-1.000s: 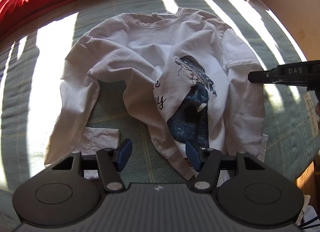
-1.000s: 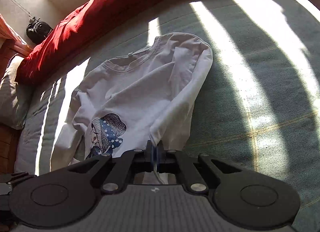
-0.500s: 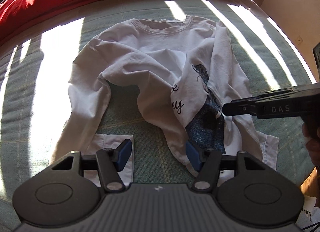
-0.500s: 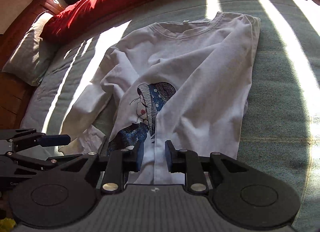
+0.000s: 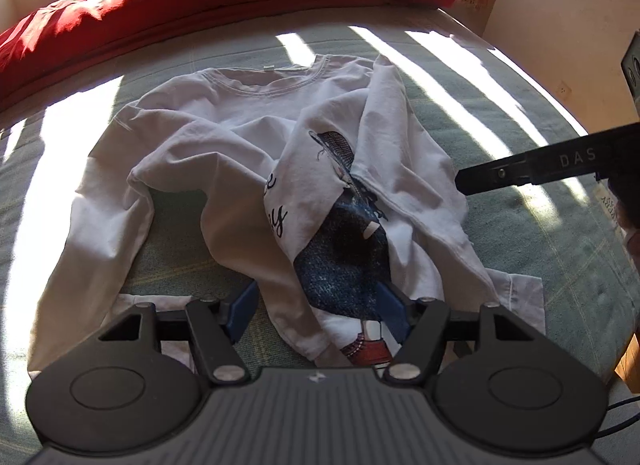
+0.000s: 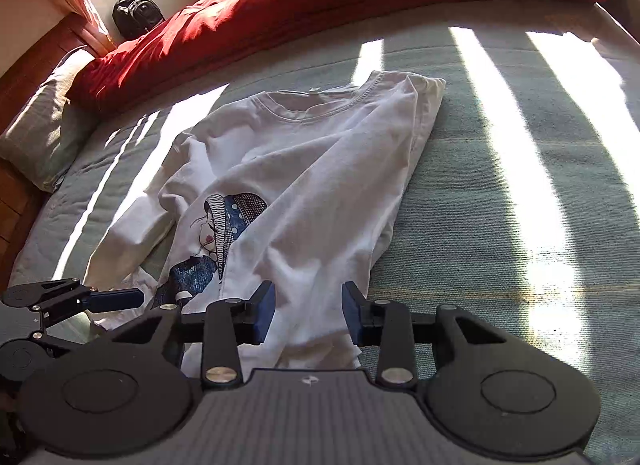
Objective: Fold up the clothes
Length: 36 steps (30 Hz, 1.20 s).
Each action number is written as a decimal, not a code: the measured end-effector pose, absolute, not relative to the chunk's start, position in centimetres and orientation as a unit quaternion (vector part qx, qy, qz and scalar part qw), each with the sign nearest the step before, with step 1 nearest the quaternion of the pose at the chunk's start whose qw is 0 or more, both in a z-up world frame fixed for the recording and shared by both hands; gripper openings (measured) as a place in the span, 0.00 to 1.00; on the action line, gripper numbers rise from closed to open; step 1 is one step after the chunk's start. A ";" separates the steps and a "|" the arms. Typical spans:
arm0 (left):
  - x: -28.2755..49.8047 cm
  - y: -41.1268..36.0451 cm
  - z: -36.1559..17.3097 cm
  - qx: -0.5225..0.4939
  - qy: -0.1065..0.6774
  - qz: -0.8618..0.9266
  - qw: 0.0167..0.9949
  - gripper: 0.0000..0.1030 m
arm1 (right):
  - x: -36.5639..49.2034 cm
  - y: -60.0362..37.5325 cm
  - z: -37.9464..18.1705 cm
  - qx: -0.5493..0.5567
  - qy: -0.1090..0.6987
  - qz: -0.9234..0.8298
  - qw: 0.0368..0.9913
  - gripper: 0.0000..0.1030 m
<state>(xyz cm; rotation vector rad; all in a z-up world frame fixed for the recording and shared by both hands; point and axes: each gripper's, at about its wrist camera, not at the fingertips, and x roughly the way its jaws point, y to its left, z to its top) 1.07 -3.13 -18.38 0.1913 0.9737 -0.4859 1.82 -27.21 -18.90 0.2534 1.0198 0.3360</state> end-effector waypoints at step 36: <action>-8.6 -3.2 -16.1 0.034 0.436 -0.171 0.883 0.66 | -10.1 -32.8 -19.1 0.056 0.388 0.062 0.918 0.05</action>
